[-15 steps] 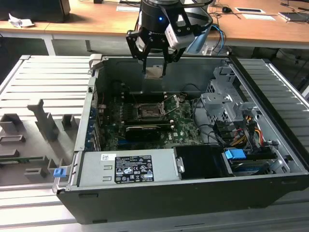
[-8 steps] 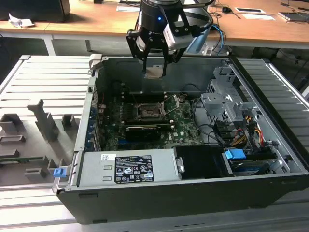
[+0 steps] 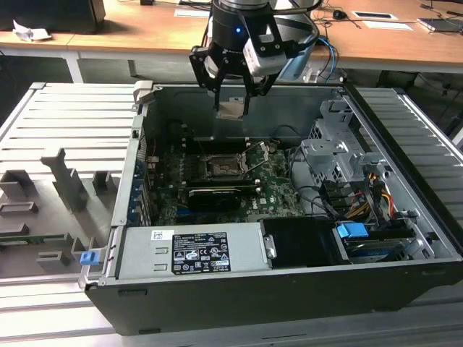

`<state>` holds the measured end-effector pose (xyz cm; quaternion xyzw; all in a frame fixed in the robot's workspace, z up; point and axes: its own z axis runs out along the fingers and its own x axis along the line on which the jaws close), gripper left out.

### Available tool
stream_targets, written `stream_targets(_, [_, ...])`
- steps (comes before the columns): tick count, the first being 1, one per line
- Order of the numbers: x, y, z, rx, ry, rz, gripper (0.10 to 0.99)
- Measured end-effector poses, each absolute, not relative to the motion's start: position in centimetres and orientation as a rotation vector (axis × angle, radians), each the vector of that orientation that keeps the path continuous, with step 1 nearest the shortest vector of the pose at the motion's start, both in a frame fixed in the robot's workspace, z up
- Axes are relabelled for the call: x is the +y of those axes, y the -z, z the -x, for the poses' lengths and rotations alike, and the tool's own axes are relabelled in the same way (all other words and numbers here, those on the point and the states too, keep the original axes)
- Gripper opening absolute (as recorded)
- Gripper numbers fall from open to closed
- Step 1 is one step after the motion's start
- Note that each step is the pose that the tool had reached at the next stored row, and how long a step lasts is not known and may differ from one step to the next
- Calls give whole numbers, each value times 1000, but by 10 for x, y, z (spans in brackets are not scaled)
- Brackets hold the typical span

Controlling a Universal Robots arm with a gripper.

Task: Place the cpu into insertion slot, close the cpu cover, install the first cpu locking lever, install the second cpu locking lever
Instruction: 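Place the cpu into insertion slot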

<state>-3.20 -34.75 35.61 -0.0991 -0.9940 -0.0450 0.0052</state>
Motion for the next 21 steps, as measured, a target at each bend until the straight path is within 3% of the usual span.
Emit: stream_targets(21, [-348, -355, 32, -3106, 141, 388, 525])
